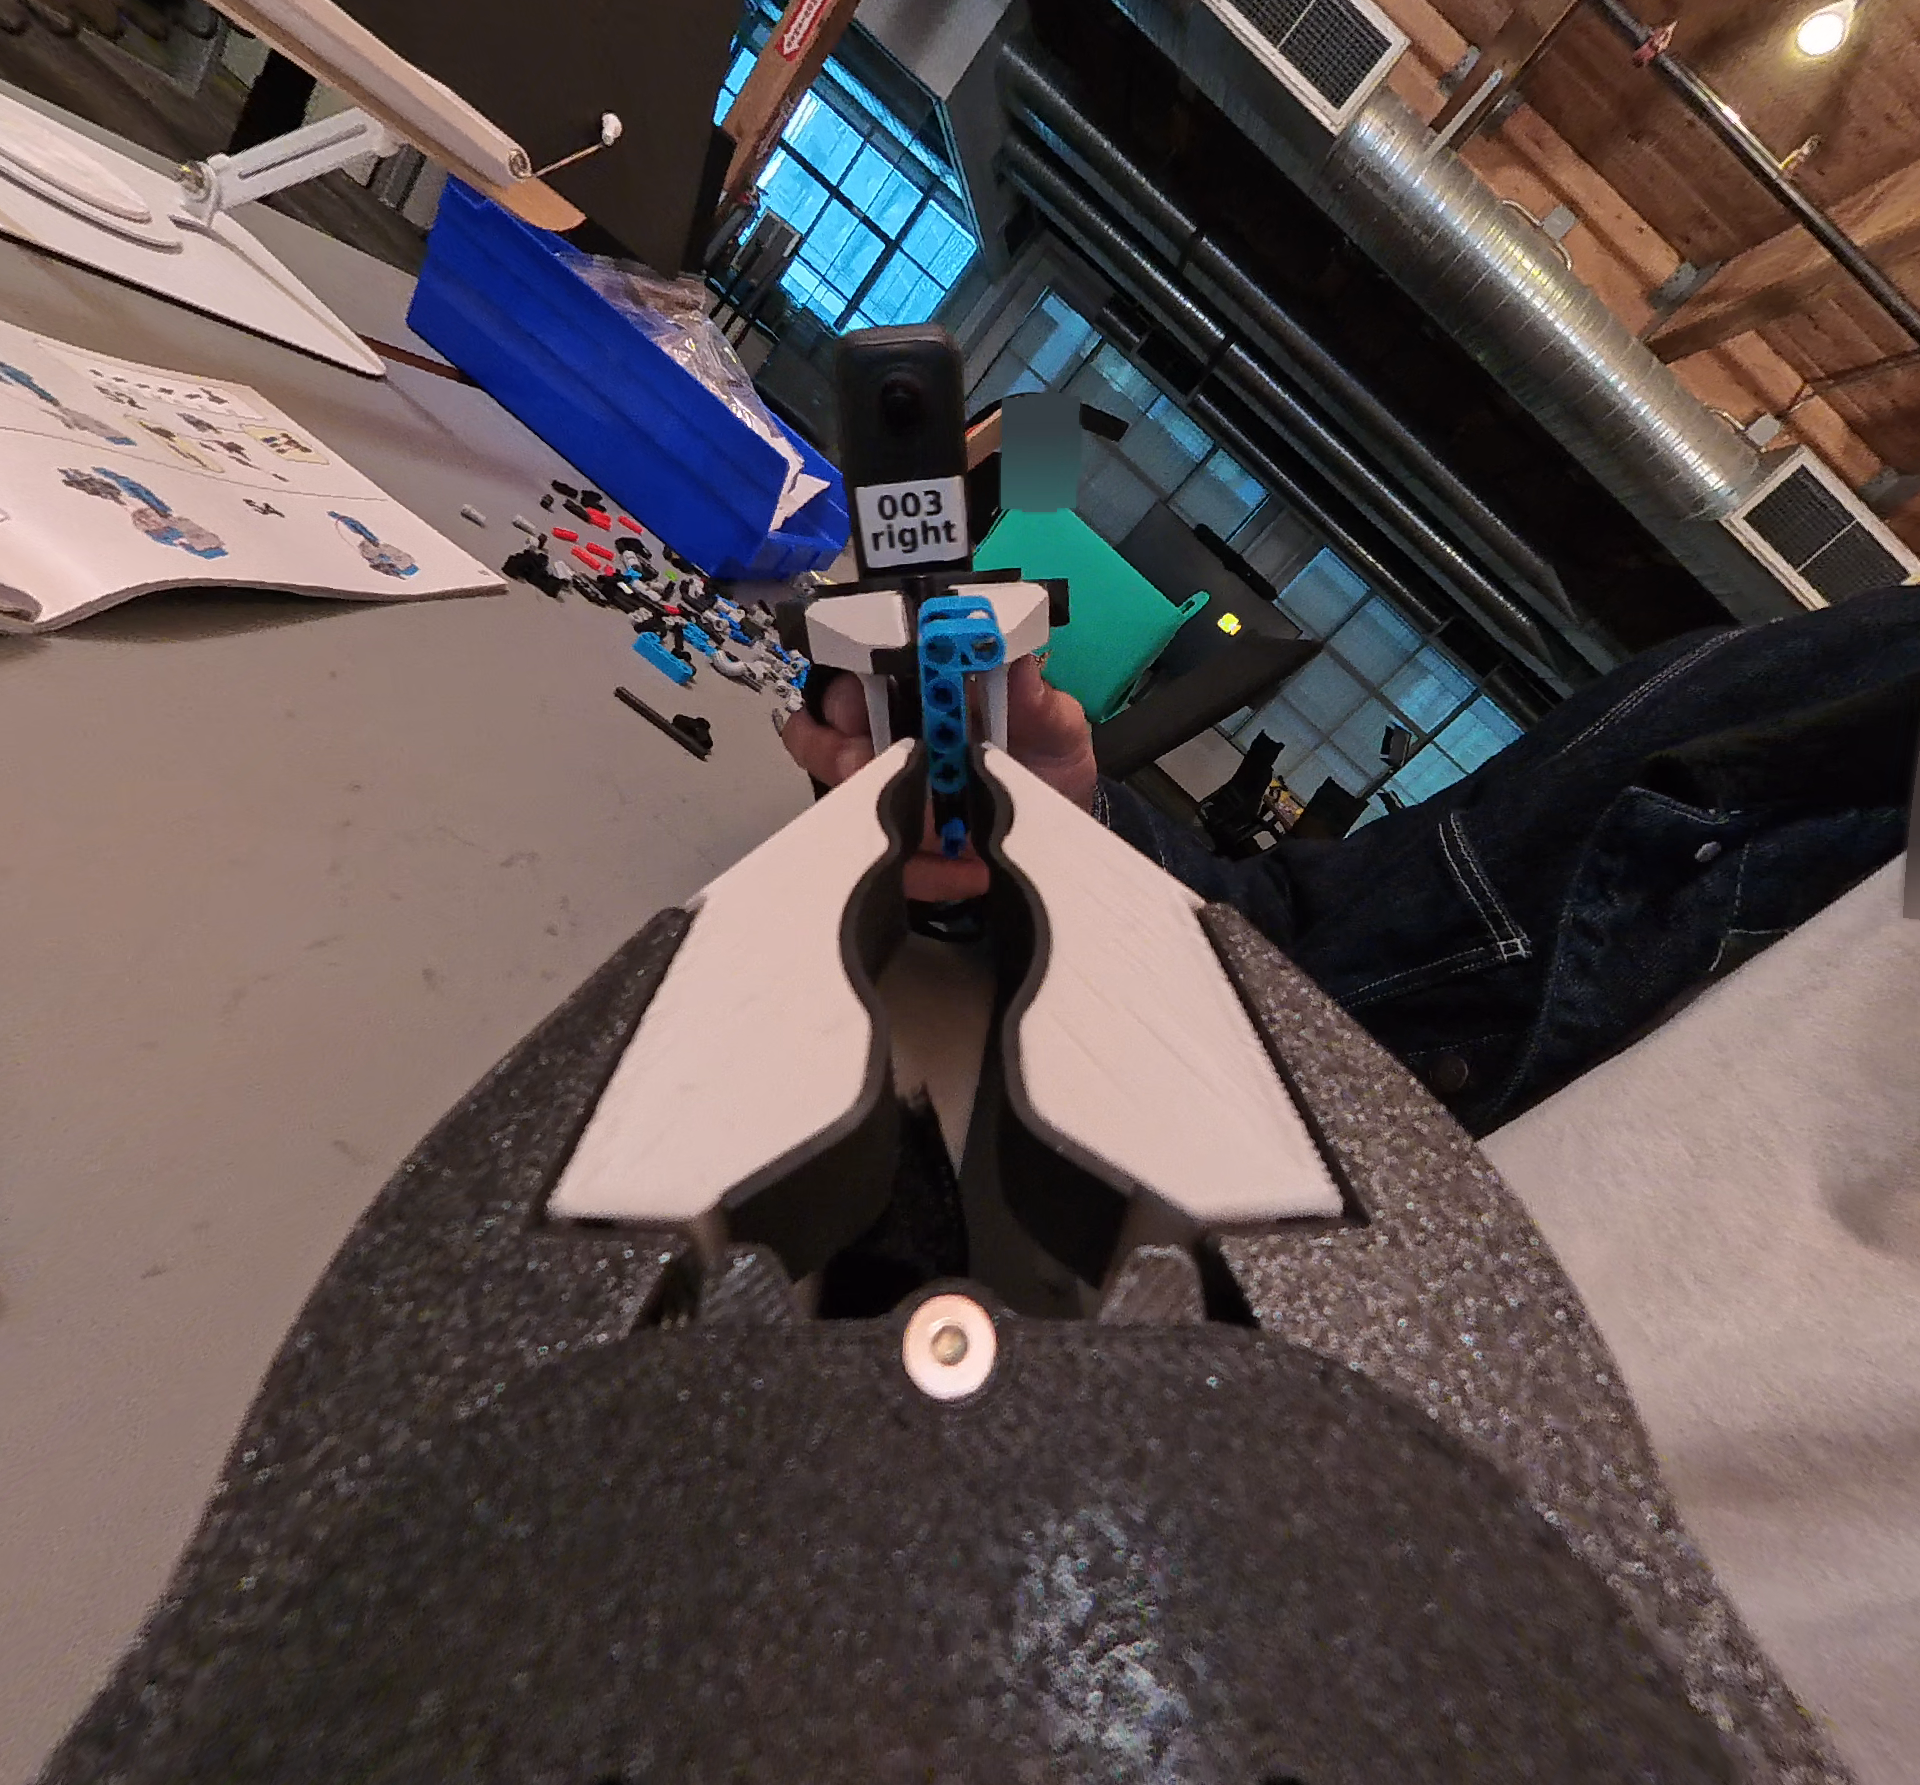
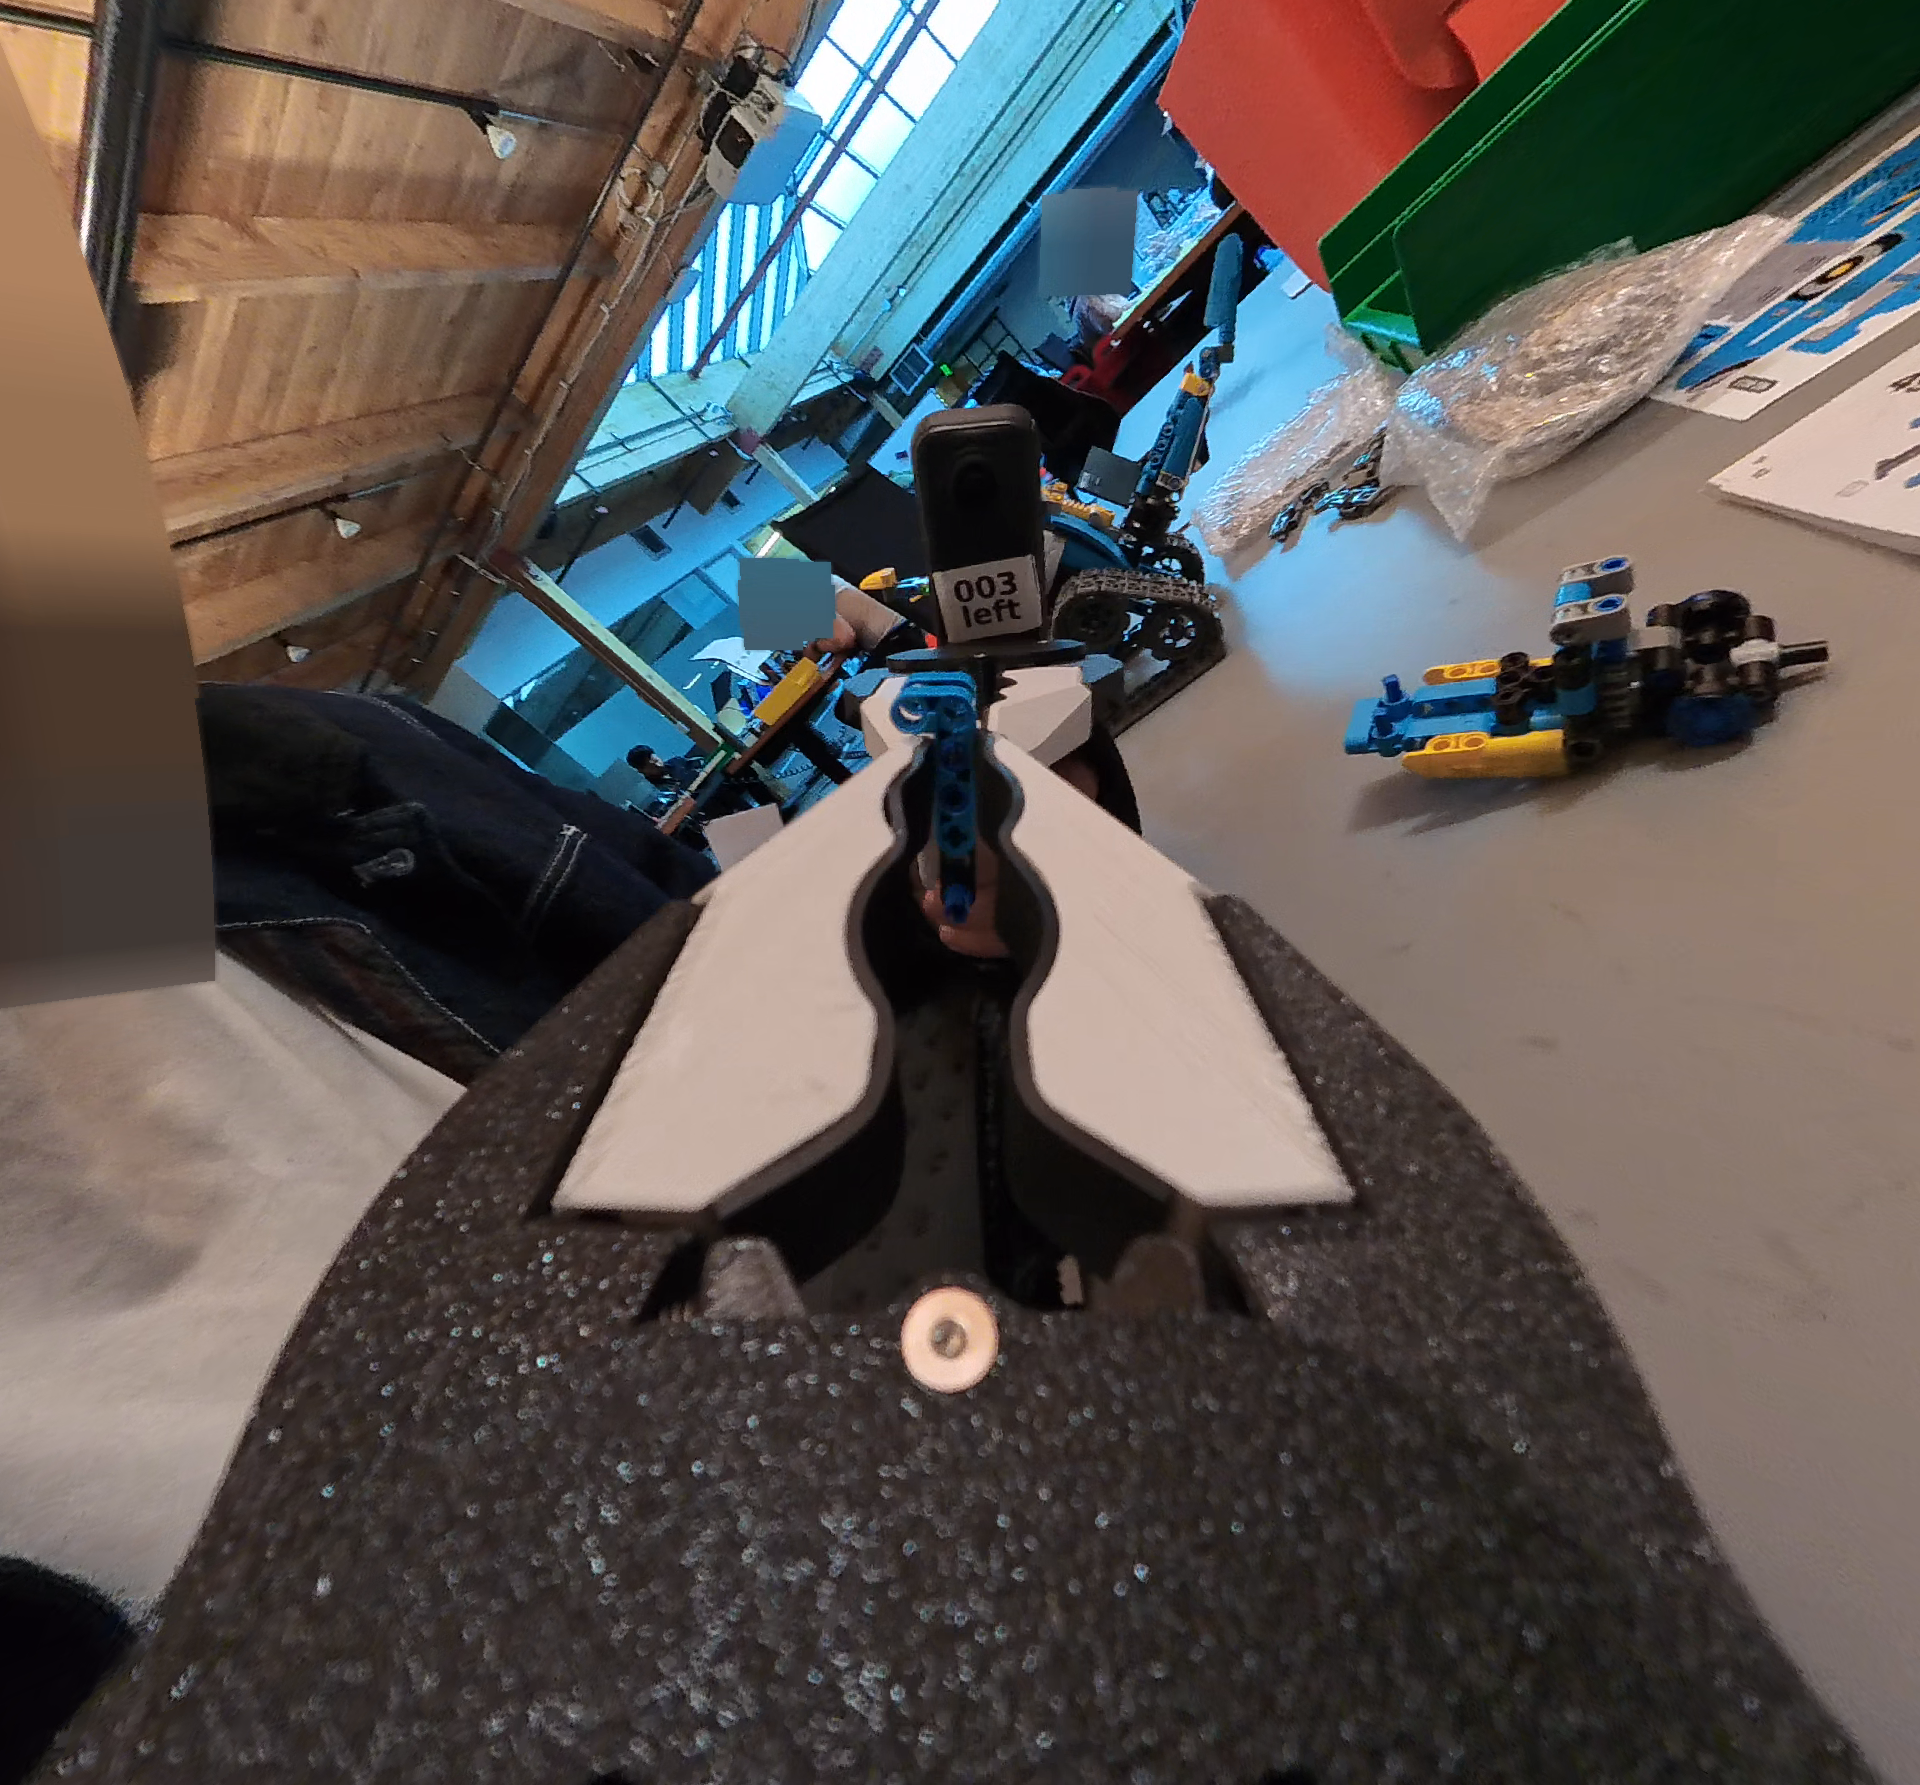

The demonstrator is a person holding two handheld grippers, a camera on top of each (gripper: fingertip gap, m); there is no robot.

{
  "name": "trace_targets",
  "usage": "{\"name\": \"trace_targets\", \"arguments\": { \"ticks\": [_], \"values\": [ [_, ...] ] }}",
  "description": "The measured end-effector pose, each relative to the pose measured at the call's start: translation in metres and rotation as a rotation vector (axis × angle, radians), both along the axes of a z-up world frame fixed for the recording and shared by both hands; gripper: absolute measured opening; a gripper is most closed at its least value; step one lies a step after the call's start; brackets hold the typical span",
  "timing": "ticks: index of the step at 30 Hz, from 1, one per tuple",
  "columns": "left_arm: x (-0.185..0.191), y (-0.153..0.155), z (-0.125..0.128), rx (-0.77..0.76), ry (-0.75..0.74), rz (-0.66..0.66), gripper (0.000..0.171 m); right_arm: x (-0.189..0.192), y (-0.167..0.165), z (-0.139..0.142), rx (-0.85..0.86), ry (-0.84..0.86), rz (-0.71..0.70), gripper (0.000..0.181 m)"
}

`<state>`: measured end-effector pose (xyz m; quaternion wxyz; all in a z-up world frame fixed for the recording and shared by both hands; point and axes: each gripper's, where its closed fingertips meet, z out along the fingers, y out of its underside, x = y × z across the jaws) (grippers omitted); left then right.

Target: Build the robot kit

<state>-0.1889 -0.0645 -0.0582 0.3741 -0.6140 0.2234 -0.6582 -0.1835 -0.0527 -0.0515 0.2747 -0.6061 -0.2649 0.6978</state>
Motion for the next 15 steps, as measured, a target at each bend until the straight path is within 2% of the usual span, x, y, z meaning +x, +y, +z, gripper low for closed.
{"name": "trace_targets", "arguments": {
  "ticks": [10,12,15],
  "values": [
    [0.002,-0.003,0.001,0.022,0.011,-0.005,0.015,-0.006,-0.006,-0.007,0.042,-0.052,0.015,0.007],
    [0.002,-0.004,0.001,0.024,0.014,-0.011,0.008,-0.010,-0.011,-0.008,0.054,-0.061,0.030,0.007],
    [0.002,-0.006,0.001,0.041,0.015,-0.020,0.007,-0.010,-0.015,-0.005,0.066,-0.047,0.050,0.007]
  ]
}}
